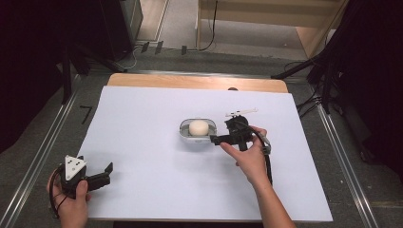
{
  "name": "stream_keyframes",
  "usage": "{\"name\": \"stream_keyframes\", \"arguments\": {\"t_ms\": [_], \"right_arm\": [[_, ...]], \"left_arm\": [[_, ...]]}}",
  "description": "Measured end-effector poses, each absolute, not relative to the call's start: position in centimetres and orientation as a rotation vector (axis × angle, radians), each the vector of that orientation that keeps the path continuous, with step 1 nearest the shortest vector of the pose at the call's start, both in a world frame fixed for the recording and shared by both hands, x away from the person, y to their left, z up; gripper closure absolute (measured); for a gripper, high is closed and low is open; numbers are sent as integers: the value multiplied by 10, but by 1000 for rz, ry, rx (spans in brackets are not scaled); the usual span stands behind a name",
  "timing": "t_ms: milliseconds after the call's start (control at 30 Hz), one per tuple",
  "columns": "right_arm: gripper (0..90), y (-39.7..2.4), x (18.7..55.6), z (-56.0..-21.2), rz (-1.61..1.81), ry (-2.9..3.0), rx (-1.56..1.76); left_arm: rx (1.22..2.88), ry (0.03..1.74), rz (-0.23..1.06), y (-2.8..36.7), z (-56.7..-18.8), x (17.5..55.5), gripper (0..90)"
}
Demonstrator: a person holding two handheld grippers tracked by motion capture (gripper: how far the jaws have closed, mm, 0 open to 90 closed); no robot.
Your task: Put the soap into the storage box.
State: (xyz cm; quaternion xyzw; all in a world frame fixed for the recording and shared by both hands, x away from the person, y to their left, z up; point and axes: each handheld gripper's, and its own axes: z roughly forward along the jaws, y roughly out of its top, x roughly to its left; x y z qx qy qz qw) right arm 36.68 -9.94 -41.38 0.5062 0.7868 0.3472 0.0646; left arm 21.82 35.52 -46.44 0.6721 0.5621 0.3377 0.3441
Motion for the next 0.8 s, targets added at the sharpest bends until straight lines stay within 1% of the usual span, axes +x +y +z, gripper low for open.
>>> {"name": "stream_keyframes", "arguments": {"t_ms": [500,800], "right_arm": [[192,-137,361,-421,1047,2330,1560],[193,-152,357,-428,1032,2316,1585]], "left_arm": [[1748,1462,878,355,-464,218,0],[1747,1464,878,355,-464,218,0]]}}
